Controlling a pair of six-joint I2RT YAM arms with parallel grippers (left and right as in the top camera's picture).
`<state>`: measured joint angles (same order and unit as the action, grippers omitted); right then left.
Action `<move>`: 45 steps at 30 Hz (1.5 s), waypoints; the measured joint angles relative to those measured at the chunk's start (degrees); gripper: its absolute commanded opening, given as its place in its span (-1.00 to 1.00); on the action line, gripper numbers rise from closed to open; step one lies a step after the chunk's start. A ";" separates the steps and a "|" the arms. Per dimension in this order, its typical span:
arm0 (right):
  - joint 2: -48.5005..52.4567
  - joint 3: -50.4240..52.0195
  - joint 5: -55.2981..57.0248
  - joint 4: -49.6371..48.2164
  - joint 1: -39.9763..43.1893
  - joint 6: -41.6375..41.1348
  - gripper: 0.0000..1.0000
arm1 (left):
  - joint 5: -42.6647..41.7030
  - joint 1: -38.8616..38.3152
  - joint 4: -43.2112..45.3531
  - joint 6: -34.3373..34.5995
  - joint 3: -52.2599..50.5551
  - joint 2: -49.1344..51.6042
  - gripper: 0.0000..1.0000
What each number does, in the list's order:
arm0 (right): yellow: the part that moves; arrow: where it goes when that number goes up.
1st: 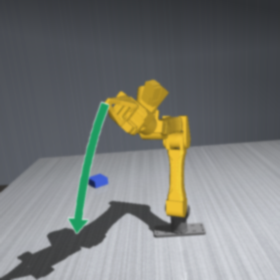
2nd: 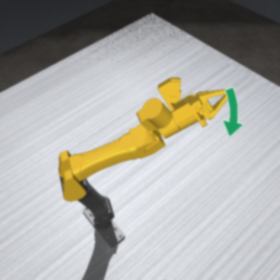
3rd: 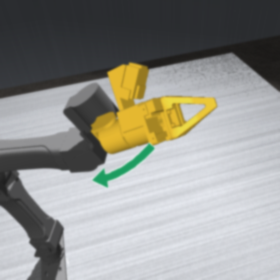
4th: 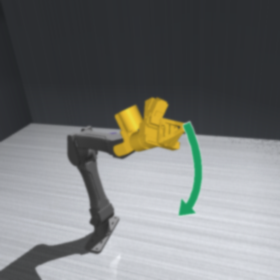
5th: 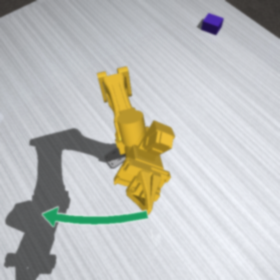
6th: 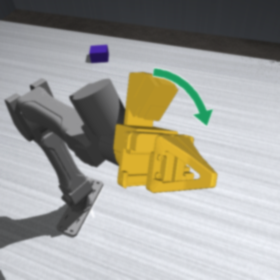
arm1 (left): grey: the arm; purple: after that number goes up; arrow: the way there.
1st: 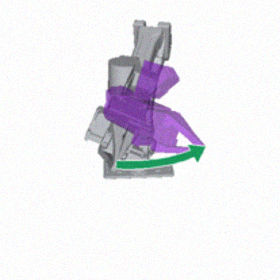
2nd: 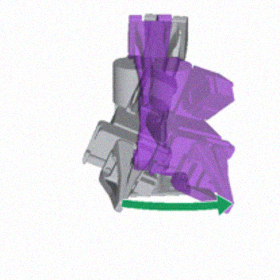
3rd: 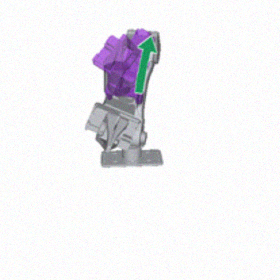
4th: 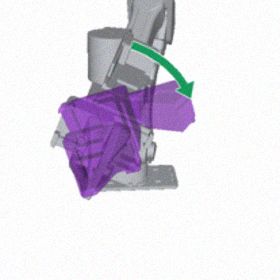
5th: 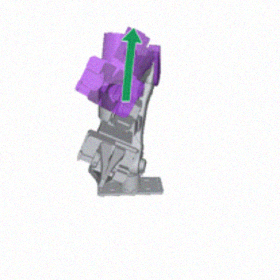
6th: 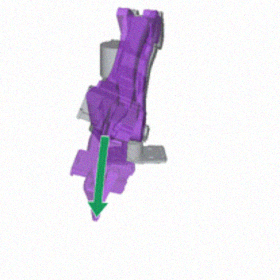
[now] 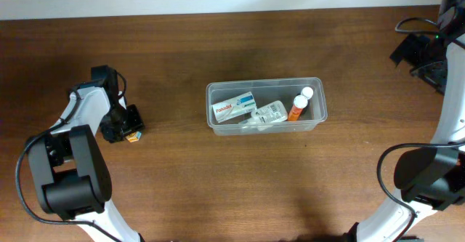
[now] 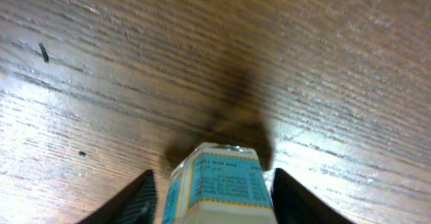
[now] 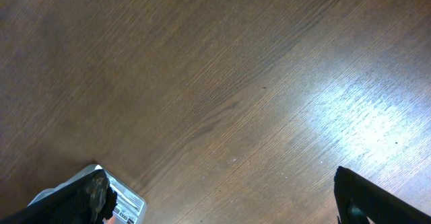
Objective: Pack container
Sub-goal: 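Close the left gripper on the gold-lidded jar, then lift the jar and carry it over the container with the left gripper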
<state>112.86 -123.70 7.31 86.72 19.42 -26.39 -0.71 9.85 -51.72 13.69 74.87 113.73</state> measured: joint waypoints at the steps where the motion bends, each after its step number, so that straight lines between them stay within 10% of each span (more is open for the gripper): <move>1: 0.00 0.00 0.00 0.00 0.00 0.00 0.97 | 0.00 0.00 -0.20 0.02 0.00 0.00 -0.01; 20: 0.00 0.00 0.00 0.00 0.00 0.02 0.97 | 0.02 0.00 -4.07 0.00 1.70 0.09 -0.12; 45: 0.00 0.00 0.00 0.00 0.00 -0.02 0.97 | -1.97 -15.82 -30.14 -0.02 45.00 0.33 -0.15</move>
<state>112.86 -123.70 7.31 86.72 19.42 -26.41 -2.68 -5.98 -81.87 13.67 119.87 114.06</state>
